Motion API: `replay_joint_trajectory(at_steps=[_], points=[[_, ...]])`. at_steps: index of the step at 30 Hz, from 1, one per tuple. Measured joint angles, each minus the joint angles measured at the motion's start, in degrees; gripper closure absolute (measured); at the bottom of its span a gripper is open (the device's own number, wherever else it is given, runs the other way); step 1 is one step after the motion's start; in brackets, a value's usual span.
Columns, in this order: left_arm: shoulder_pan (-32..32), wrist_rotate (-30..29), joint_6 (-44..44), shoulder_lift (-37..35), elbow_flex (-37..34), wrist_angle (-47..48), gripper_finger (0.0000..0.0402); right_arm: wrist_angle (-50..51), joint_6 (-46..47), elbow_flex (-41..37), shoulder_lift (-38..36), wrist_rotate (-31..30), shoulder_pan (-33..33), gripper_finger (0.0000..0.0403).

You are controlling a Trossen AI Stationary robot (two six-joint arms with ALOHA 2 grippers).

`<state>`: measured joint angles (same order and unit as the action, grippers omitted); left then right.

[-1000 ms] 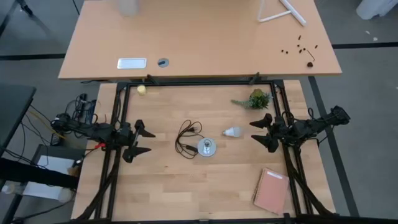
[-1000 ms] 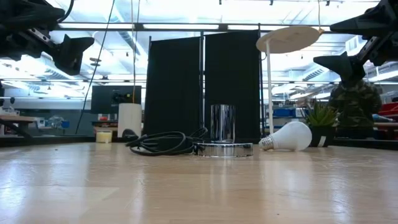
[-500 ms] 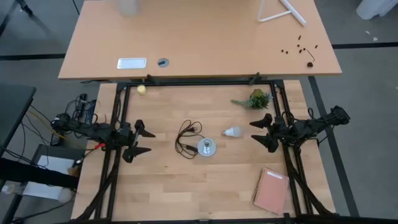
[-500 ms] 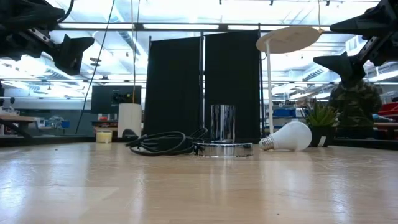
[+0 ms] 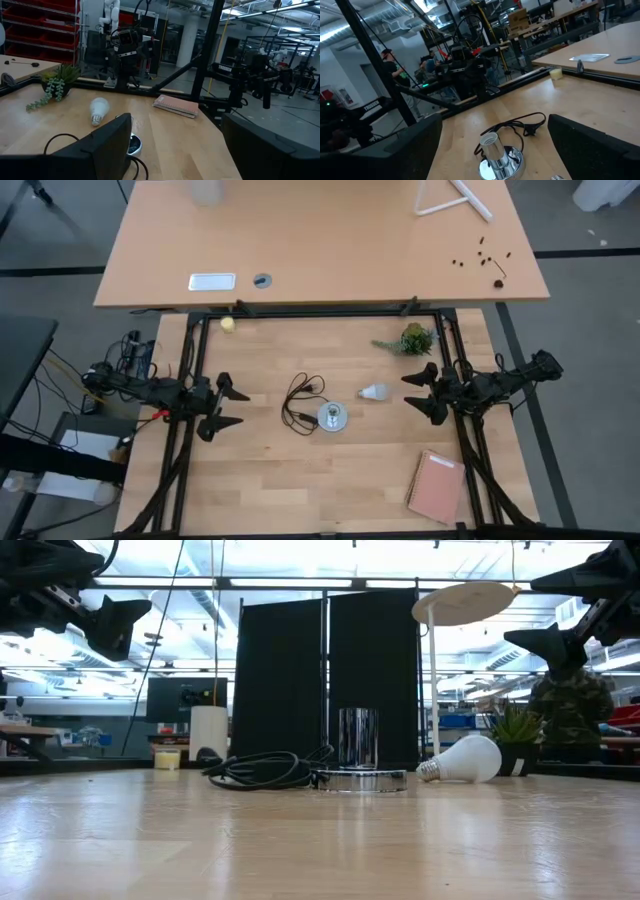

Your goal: Screw lightbulb

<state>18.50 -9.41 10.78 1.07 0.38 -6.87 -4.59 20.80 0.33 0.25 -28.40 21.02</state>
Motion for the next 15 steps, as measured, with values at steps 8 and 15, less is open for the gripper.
replay_joint_trajectory(at_steps=[8,15], points=[[0.0,0.0,0.0,0.0,0.0,0.0,0.0089,0.0,0.0,0.0,0.0,0.0,0.0,0.003],[0.0,0.0,0.0,0.0,0.0,-0.8,0.0089,0.0,0.0,0.0,0.0,0.0,0.0,0.003]])
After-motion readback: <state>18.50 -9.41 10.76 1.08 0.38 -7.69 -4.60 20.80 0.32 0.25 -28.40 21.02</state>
